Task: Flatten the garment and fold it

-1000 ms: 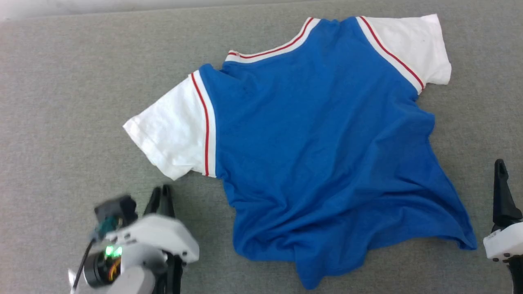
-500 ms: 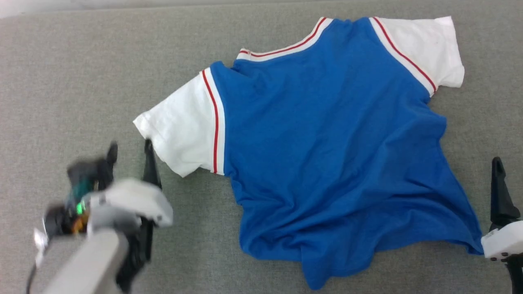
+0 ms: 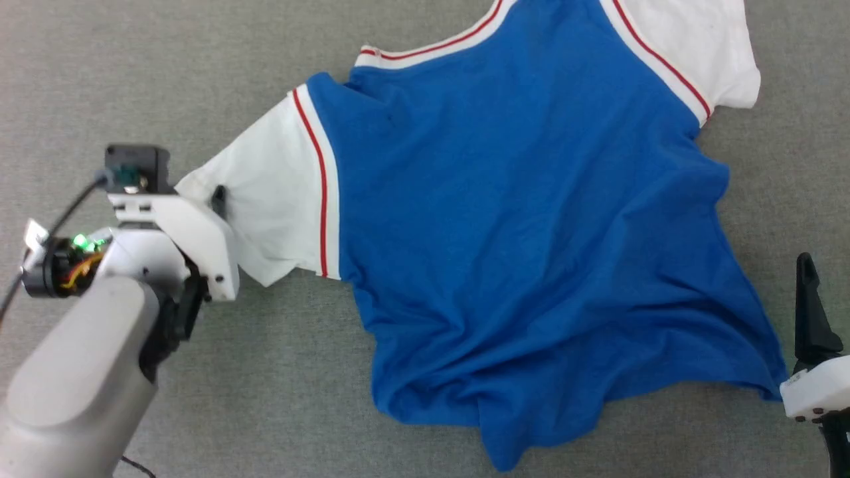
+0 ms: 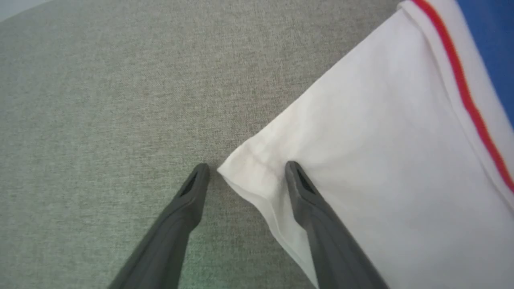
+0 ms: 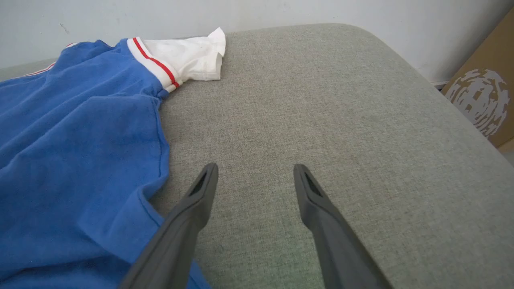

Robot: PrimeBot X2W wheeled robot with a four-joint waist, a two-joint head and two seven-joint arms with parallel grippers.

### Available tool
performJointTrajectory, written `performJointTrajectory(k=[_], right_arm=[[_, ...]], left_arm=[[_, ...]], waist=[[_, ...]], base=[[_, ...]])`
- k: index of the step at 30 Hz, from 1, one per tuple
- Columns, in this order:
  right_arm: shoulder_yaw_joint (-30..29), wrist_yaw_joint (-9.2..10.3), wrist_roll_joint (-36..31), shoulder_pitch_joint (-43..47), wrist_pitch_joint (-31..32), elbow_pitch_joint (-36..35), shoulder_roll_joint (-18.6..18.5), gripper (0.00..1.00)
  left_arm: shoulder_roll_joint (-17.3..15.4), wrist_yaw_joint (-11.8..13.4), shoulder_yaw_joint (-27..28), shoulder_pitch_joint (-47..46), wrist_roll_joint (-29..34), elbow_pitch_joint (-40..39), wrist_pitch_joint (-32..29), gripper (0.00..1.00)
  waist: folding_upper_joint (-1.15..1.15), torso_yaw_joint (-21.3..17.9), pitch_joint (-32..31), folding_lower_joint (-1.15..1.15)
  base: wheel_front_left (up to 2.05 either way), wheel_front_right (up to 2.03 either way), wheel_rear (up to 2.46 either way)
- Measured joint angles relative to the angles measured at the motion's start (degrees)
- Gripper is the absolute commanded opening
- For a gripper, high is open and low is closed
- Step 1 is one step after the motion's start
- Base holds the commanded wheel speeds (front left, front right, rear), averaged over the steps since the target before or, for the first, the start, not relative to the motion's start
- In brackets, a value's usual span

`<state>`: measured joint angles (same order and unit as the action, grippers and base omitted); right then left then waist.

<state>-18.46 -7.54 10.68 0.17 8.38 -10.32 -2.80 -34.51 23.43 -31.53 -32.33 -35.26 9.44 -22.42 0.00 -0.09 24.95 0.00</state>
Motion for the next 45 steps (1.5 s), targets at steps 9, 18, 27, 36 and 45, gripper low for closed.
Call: performJointTrajectory(k=[9,18,27,36,45], right_arm=[[0.0,0.0,0.1,-1.5,-0.5,0.9,0.0,1.0],[0.2,0.0,0.1,-2.1,-0.9,2.0,0.0,1.0],[0.2,0.0,0.6,-1.3,-1.4,3.8,0.0,1.0],[-1.6,0.0,0.1,1.3,-0.8,3.1,-0.1,1.0],[6.7,0.0,-0.8,-13.4,11.4,-3.1,-6.2,1.0]], left_arm=[[0.0,-3.3,1.6,-1.9,-8.4,-3.6,-7.8,0.0],[3.8,-2.4,3.4,0.8,-8.5,-4.2,-0.2,0.0],[11.0,1.2,14.4,14.1,-14.8,-14.4,17.2,0.0],[11.7,4.4,23.2,36.2,-19.3,-24.1,24.3,0.0],[10.9,4.1,20.9,32.3,-17.9,-28.6,23.7,0.0]], waist=[[0.0,-0.7,2.2,0.0],[0.0,-0.2,0.3,0.0],[0.0,-0.4,-4.3,0.0],[0.0,0.3,-7.5,-0.02],[0.0,2.1,-4.5,0.0]], base=[[0.0,0.0,0.0],[0.0,0.0,0.0],[0.0,0.0,0.0],[0.0,0.0,0.0],[0.0,0.0,0.0]])
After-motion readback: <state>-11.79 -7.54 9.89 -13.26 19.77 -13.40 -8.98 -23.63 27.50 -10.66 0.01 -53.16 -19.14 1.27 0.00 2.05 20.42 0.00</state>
